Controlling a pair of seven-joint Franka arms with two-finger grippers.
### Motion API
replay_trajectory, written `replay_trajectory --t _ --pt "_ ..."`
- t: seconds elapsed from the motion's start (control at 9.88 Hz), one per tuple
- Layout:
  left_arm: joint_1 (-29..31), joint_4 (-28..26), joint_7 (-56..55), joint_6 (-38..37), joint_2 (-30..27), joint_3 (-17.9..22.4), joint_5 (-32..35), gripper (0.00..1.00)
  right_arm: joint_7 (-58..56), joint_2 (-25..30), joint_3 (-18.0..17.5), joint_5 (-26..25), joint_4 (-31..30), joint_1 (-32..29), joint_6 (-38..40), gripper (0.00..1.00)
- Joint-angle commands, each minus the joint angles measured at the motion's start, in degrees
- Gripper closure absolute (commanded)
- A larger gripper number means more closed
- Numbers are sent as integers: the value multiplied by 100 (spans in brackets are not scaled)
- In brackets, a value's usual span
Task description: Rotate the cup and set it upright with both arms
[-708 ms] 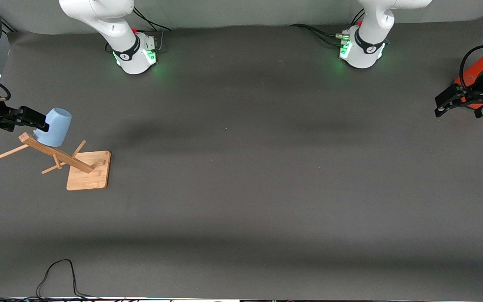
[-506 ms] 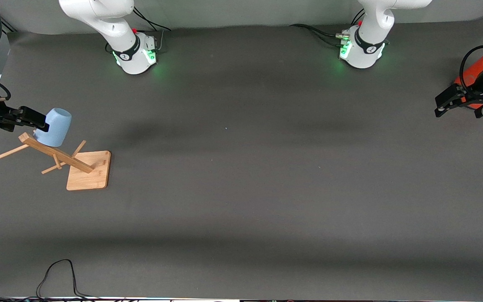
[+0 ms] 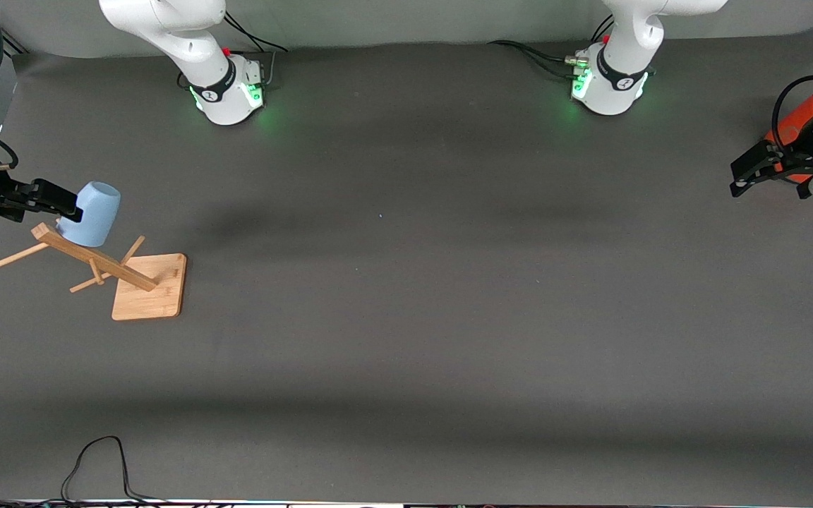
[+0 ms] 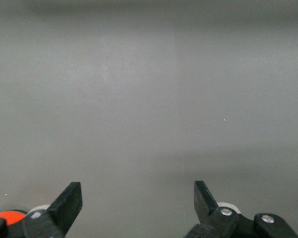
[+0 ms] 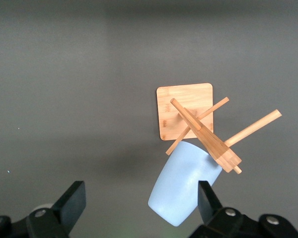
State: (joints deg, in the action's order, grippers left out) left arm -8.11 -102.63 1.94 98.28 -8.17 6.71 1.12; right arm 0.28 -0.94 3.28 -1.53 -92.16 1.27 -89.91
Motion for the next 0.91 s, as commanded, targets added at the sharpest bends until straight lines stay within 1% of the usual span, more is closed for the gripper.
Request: replay_trajectory --t 0.0,0.1,0.2,0.3,0.4,0.51,0.61,0.81 --pt "-24 173 -27 -151 43 -3 -42 0 -72 59 58 83 -3 58 -1 0" --pt "-15 173 -27 -160 43 -3 -42 0 -90 120 76 39 -47 58 43 0" --pt "-15 182 -1 -151 43 -3 -33 0 -99 286 198 30 -100 41 148 0" --pt "-24 225 0 -160 43 -3 -33 0 -107 488 373 21 -283 49 192 0" --pt "-32 226 0 -160 52 -3 -33 0 -125 768 505 -92 -563 49 193 0" --pt "-33 226 26 -160 52 -3 -25 0 -125 1049 567 -128 -853 32 149 0" --pt "-24 226 43 -160 52 -3 -24 0 -125 1122 725 -128 -943 49 149 0" --pt "-32 226 44 -151 52 -3 -24 0 41 1061 744 -76 -909 49 140 0"
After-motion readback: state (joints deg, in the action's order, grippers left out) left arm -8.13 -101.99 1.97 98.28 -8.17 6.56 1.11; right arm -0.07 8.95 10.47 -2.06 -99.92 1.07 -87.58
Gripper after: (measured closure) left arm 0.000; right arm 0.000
